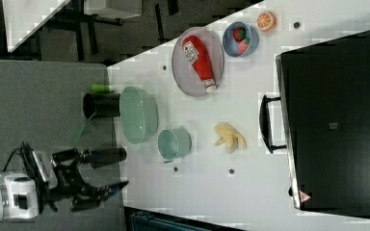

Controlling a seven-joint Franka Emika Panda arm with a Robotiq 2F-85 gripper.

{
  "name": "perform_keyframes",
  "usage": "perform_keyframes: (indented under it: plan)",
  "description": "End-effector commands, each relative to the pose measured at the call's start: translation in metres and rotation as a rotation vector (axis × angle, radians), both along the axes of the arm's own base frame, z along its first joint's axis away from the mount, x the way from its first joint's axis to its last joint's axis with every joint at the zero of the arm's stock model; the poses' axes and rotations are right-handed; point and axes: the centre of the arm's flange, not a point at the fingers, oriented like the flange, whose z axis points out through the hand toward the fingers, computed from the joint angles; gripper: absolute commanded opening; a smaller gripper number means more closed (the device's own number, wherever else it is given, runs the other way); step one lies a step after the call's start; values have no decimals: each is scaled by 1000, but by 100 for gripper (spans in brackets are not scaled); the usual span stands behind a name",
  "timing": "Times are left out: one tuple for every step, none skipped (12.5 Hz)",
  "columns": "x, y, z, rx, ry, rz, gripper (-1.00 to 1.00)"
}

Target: Pick Banana and place it in mug.

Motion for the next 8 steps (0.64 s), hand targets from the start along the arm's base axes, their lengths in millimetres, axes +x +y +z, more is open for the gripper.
perform_keyframes:
  plan:
    - [30,-9,-121,9,157,218,100]
    - [34,-9,-147,11,157,304,100]
    - [37,-9,-170,13,161,380,100]
    - [39,-9,-193,15,165,452,100]
    - [40,-9,-217,17,167,521,100]
    - [42,-8,-238,17,163,577,100]
    - [45,-9,-259,15,153,618,100]
    - [47,-9,-278,13,147,647,100]
